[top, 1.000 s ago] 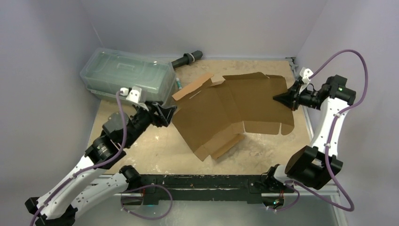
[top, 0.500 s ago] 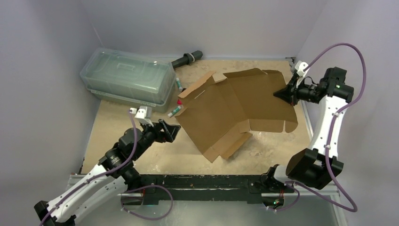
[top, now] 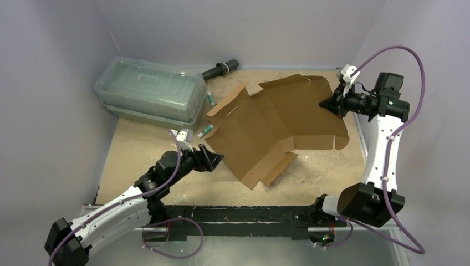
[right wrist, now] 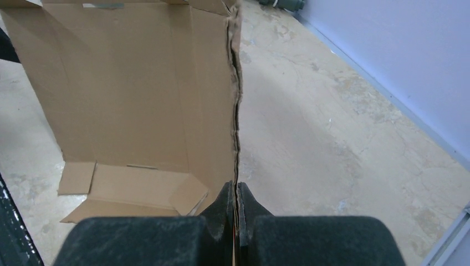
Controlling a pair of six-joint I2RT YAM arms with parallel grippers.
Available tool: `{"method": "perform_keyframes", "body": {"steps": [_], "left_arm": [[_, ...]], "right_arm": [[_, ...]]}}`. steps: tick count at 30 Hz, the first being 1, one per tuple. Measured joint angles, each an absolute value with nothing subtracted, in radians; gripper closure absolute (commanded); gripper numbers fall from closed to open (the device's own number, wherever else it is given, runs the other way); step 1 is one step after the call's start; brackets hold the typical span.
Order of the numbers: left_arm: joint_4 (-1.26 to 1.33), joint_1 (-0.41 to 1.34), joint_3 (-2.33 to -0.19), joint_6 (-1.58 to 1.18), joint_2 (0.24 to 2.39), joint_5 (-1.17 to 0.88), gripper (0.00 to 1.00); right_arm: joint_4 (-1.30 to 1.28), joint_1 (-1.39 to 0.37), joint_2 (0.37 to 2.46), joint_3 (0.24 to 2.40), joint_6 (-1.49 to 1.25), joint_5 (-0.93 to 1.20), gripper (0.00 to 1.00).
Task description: Fold the paper box
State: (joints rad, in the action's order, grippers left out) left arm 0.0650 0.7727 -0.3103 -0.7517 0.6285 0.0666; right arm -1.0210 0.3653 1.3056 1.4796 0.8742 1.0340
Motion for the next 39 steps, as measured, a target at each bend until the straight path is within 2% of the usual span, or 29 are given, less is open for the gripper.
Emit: {"method": "perform_keyframes", "body": {"steps": [3, 5, 8, 16, 17, 21, 22, 29, 39], "left_arm": [[0.134, 0.773, -0.288, -0.776, 0.663, 0.072, 0.44], [0.187, 0.773, -0.270, -0.796, 0.701, 0.082, 0.50], [0.255, 0.773, -0.266, -0.817, 0.787, 0.093, 0.55], [0.378, 0.773, -0.294, -0.827, 0.997, 0.126, 0.62], [0.389, 0.773, -0.304, -0.827, 1.015, 0.132, 0.65], [0.437, 0.772, -0.344, -0.826, 1.072, 0.142, 0.95], [0.446, 0.772, -0.351, -0.823, 1.082, 0.142, 1.00], [0.494, 0.772, -0.400, -0.828, 1.148, 0.113, 1.00], [0.553, 0.772, -0.362, -0.926, 1.132, 0.082, 1.00]], "right_arm": [[-1.007, 0.363, 1.306, 1.477, 0.855, 1.031, 1.00], [-1.000, 0.360, 1.305, 1.475, 0.847, 1.030, 1.00], [-0.995, 0.353, 1.303, 1.471, 0.836, 1.029, 1.00], [-0.994, 0.346, 1.279, 1.468, 0.826, 1.030, 1.00], [-0.993, 0.345, 1.275, 1.466, 0.826, 1.030, 1.00], [-0.994, 0.342, 1.270, 1.464, 0.826, 1.029, 1.00], [-0.994, 0.341, 1.269, 1.463, 0.826, 1.029, 1.00], [-0.997, 0.334, 1.253, 1.451, 0.834, 1.026, 1.00], [-1.020, 0.327, 1.153, 1.374, 0.892, 1.064, 1.00]]}}
